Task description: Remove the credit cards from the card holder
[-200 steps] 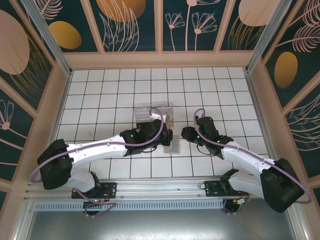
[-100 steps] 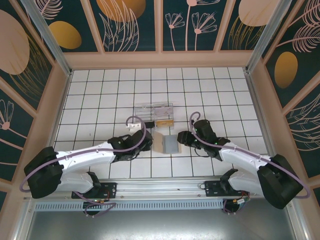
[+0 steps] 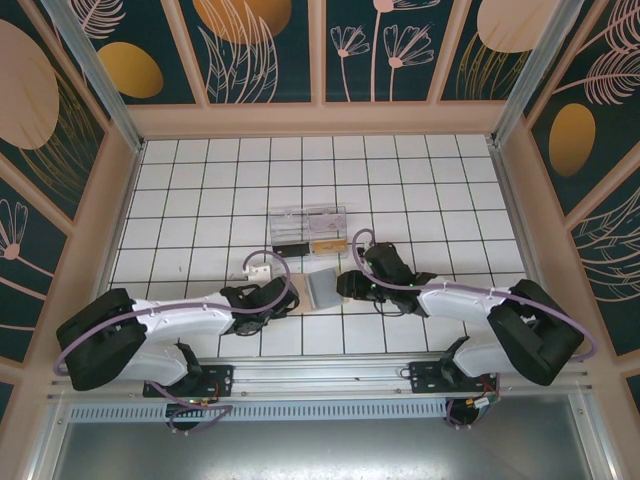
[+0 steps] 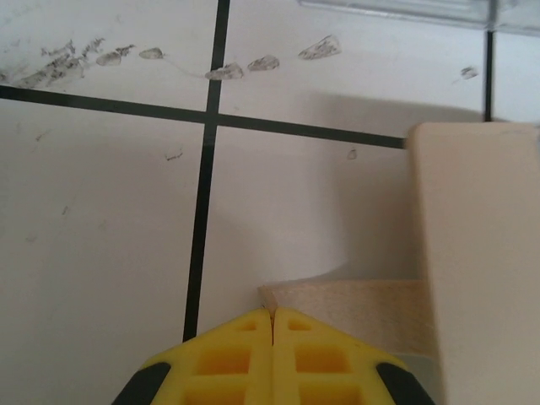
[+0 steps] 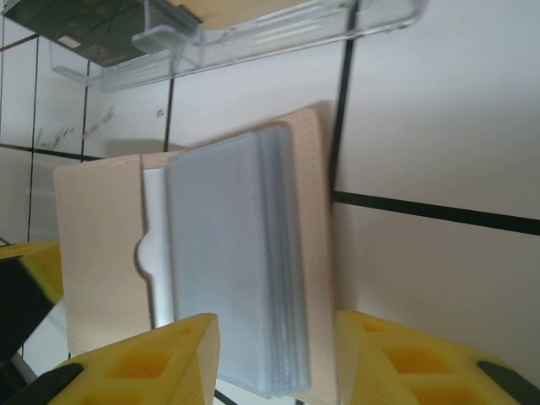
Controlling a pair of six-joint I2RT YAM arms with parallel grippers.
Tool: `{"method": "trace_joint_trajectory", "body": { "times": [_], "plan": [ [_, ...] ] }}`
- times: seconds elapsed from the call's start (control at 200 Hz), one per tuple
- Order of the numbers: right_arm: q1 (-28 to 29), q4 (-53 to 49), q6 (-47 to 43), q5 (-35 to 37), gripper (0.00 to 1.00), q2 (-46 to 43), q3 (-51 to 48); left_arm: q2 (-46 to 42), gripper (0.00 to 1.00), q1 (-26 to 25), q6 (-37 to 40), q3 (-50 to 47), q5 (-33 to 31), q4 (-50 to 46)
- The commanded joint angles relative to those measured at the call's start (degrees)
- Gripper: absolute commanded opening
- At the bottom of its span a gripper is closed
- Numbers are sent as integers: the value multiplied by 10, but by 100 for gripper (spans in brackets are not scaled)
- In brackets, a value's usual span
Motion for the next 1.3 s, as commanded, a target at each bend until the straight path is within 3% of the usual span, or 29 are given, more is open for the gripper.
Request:
{"method": "trace_joint_trajectory", "body": {
  "times": [0.0,0.425,0.771,0.976,1.006,1.061,1.171,1.291],
  "plan": [
    [9,23,0,-4,42,16,26,27,0,2,16,6,1,14],
    [30,25,-12,-19,42,86,64,33,0,3,27,14,-3,17],
    [41,37,-14,-61,42,82,74,46,0,3,32,20,5,22],
    [42,25,-16,-45,42,92,76,27,0,3,32,25,-9,-10],
    [42,28,-15,-47,42,92,75,21,6,3,31,25,-13,-18],
    [42,30,-13,-47,42,94,74,6,28,3,28,27,-20,-39],
    [42,32,-12,-46,42,97,74,-33,54,3,19,35,-38,-88],
    [42,30,-11,-42,42,102,74,-81,55,3,18,51,-55,-127]
  ]
}}
